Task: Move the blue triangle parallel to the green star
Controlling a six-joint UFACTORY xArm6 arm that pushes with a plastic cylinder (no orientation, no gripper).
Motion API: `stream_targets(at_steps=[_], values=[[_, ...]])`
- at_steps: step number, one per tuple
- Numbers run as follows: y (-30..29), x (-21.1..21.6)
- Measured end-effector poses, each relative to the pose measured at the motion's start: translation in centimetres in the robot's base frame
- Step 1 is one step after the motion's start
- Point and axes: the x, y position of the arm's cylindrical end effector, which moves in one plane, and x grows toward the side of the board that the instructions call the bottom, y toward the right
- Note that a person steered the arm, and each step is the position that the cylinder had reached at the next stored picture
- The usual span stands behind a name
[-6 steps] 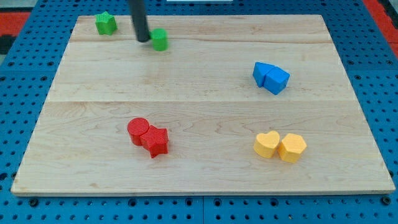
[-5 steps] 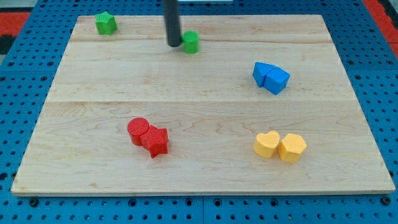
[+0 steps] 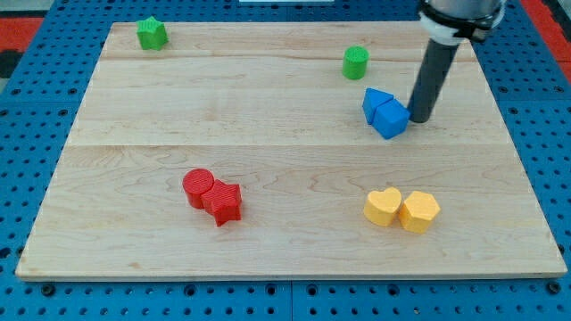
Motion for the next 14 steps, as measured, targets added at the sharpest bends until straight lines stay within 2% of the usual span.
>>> stream_targets(at_steps=[1, 3, 5, 6, 7, 9, 10, 11, 12, 13, 14], values=[[-6.3, -2.7], [-13.3, -5.8], [-9.3, -4.1], [-7.2, -7.1], [-11.9, -10.9], [-13.7, -7.9], [-16.5, -10.2], [-17.3, -14.2], [-17.4, -15.6], [-17.1, -13.4], [-19.4, -10.0]])
